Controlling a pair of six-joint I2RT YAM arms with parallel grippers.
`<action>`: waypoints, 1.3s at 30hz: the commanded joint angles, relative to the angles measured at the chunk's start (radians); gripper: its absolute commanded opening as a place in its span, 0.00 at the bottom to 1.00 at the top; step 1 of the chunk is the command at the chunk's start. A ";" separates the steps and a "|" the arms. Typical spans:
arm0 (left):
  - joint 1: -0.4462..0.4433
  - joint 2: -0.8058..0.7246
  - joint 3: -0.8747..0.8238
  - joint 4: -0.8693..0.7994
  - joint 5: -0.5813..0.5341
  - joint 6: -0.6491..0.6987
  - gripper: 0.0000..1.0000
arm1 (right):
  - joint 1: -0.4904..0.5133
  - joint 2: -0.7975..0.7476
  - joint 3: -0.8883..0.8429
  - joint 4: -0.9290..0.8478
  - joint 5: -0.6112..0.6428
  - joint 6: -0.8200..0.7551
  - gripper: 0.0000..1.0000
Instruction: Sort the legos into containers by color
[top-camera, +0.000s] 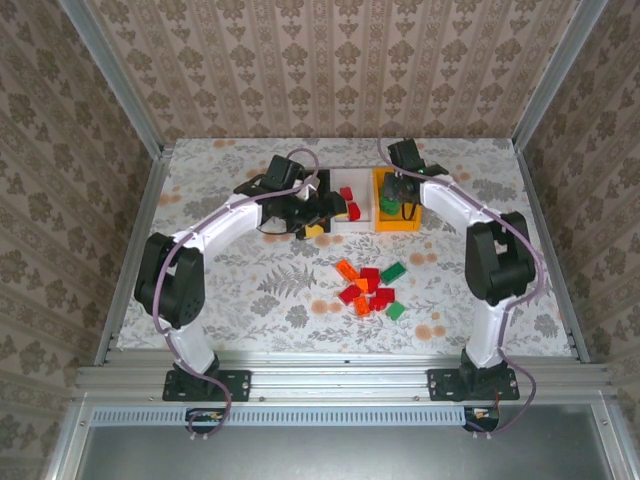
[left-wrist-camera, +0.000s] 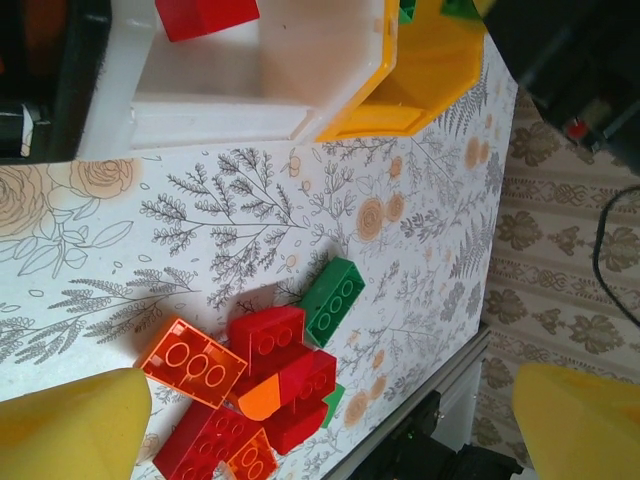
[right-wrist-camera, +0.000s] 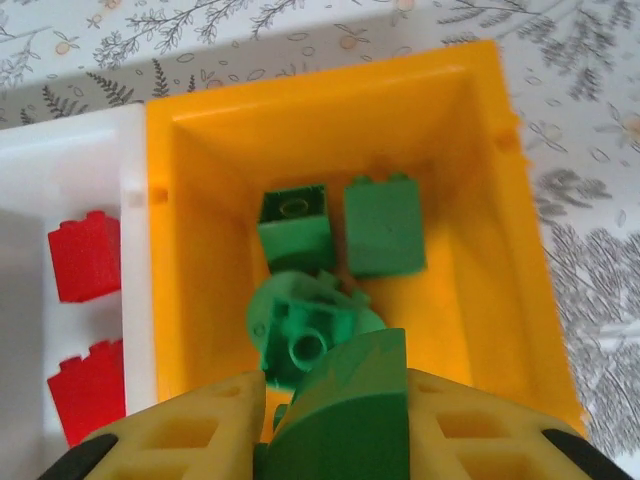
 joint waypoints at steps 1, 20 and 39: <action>0.010 0.005 0.022 -0.018 -0.003 0.013 0.95 | -0.011 0.067 0.134 -0.102 -0.002 -0.059 0.37; -0.057 0.019 0.028 -0.130 -0.179 0.009 0.91 | 0.012 -0.434 -0.412 0.195 -0.019 0.034 0.56; -0.310 0.100 -0.052 -0.196 -0.575 -0.557 0.66 | 0.017 -0.739 -0.843 0.419 0.075 0.068 0.56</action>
